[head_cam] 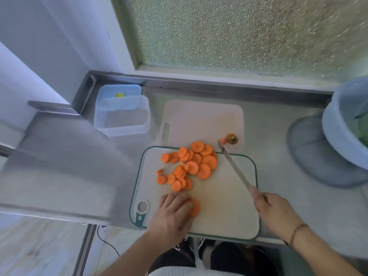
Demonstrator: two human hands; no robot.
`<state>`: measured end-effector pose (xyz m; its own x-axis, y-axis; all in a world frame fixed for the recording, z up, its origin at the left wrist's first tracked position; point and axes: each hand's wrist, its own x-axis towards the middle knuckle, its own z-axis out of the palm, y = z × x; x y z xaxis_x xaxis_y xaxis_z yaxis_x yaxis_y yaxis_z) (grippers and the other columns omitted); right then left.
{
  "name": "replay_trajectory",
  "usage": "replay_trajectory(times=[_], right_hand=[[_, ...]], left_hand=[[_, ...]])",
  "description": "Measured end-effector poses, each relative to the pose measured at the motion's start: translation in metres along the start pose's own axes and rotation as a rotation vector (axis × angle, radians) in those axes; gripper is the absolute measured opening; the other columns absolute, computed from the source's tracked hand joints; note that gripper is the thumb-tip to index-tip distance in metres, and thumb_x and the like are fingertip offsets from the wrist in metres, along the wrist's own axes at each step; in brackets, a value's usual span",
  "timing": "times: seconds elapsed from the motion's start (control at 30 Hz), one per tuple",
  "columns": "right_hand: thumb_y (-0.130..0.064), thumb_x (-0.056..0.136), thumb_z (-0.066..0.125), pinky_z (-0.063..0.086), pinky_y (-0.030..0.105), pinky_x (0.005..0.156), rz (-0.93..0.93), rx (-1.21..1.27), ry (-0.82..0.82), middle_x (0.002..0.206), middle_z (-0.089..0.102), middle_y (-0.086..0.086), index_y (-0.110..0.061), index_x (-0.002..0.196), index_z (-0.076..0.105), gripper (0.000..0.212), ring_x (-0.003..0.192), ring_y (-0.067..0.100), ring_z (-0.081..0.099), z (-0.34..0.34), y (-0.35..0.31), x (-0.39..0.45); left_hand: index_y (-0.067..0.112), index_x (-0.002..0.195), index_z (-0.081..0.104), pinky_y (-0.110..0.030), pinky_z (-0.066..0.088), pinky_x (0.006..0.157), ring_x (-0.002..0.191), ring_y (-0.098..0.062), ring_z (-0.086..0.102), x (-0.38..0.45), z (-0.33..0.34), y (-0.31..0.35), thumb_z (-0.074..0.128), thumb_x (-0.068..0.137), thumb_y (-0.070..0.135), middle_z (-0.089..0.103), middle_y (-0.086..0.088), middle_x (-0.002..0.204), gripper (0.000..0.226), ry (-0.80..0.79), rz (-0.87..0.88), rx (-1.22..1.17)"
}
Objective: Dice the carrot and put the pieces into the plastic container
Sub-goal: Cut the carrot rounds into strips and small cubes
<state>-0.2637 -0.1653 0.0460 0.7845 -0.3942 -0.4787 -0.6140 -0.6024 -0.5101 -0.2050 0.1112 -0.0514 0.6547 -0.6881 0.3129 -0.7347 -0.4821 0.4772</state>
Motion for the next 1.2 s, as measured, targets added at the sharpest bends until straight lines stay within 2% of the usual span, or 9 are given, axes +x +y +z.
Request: replay_trajectory(times=[0.1,0.23,0.37,0.47,0.8,0.87,0.97,1.07,1.2], right_hand=[[-0.060,0.091,0.026,0.047,0.034,0.063,0.017,0.021,0.036,0.063,0.062,0.015,-0.009,0.059,0.049,0.065,0.062,0.027,0.058,0.018,-0.016,0.007],[-0.054,0.098,0.026,0.037,0.031,0.055,0.000,-0.028,0.049,0.058,0.053,0.006,-0.011,0.056,0.045,0.063,0.059,0.020,0.052,0.031,-0.033,0.013],[-0.052,0.099,0.026,0.033,0.025,0.049,0.015,-0.045,0.031,0.057,0.052,0.003,-0.011,0.057,0.046,0.062,0.056,0.016,0.050,0.040,-0.043,0.009],[-0.054,0.098,0.025,0.036,0.030,0.055,0.035,-0.048,0.025,0.059,0.052,0.003,-0.013,0.058,0.046,0.061,0.057,0.017,0.050,0.047,-0.043,0.006],[-0.056,0.097,0.026,0.034,0.029,0.059,0.029,-0.036,-0.041,0.063,0.053,0.001,-0.015,0.062,0.047,0.058,0.059,0.014,0.049,0.065,-0.062,0.003],[-0.057,0.097,0.025,0.034,0.029,0.055,0.017,-0.051,-0.055,0.063,0.052,0.000,-0.016,0.063,0.048,0.058,0.059,0.012,0.048,0.068,-0.064,0.002],[-0.056,0.097,0.026,0.030,0.022,0.048,-0.005,-0.037,-0.056,0.062,0.052,0.000,-0.015,0.062,0.048,0.059,0.058,0.011,0.048,0.067,-0.066,0.002],[-0.055,0.097,0.027,0.032,0.030,0.053,-0.014,-0.019,-0.047,0.059,0.050,0.001,-0.013,0.059,0.046,0.059,0.060,0.018,0.049,0.056,-0.060,-0.002],[-0.064,0.086,0.022,0.036,0.029,0.056,-0.019,0.021,-0.069,0.053,0.045,0.001,-0.014,0.056,0.040,0.060,0.053,0.015,0.045,0.036,-0.032,-0.022]], left_hand=[[0.024,0.120,0.057,-0.046,0.042,0.087,0.110,-0.028,0.054,-0.002,-0.005,0.000,0.074,0.081,0.033,0.053,0.002,0.131,0.043,0.046,0.010,0.022],[0.026,0.131,0.052,-0.051,0.034,0.099,0.119,-0.034,0.048,-0.019,-0.010,-0.012,0.070,0.073,0.069,0.049,-0.006,0.141,0.075,-0.003,-0.093,0.143],[0.026,0.132,0.051,-0.052,0.032,0.100,0.116,-0.034,0.047,-0.018,-0.006,-0.018,0.051,0.080,0.082,0.048,-0.007,0.136,0.077,-0.037,-0.095,0.182],[0.024,0.130,0.052,-0.052,0.031,0.102,0.115,-0.032,0.046,-0.015,-0.004,-0.022,0.046,0.077,0.089,0.052,-0.008,0.131,0.085,-0.036,-0.052,0.176],[0.022,0.117,0.057,-0.047,0.035,0.091,0.106,-0.032,0.050,-0.016,0.002,-0.019,0.062,0.086,0.061,0.061,-0.005,0.122,0.050,0.031,-0.038,0.180],[0.022,0.115,0.058,-0.047,0.037,0.089,0.103,-0.031,0.052,-0.016,0.003,-0.020,0.064,0.086,0.057,0.061,-0.003,0.119,0.045,0.047,-0.025,0.183],[0.023,0.115,0.058,-0.046,0.040,0.087,0.101,-0.030,0.053,-0.017,0.004,-0.020,0.064,0.089,0.053,0.061,-0.002,0.115,0.040,0.059,-0.015,0.172],[0.021,0.111,0.061,-0.044,0.045,0.085,0.099,-0.029,0.057,-0.013,0.003,-0.016,0.063,0.095,0.044,0.062,-0.001,0.114,0.028,0.095,0.021,0.095],[0.012,0.101,0.072,-0.037,0.051,0.086,0.096,-0.026,0.061,-0.006,0.008,-0.009,0.068,0.095,0.026,0.065,-0.004,0.114,0.016,0.090,0.091,-0.010]])
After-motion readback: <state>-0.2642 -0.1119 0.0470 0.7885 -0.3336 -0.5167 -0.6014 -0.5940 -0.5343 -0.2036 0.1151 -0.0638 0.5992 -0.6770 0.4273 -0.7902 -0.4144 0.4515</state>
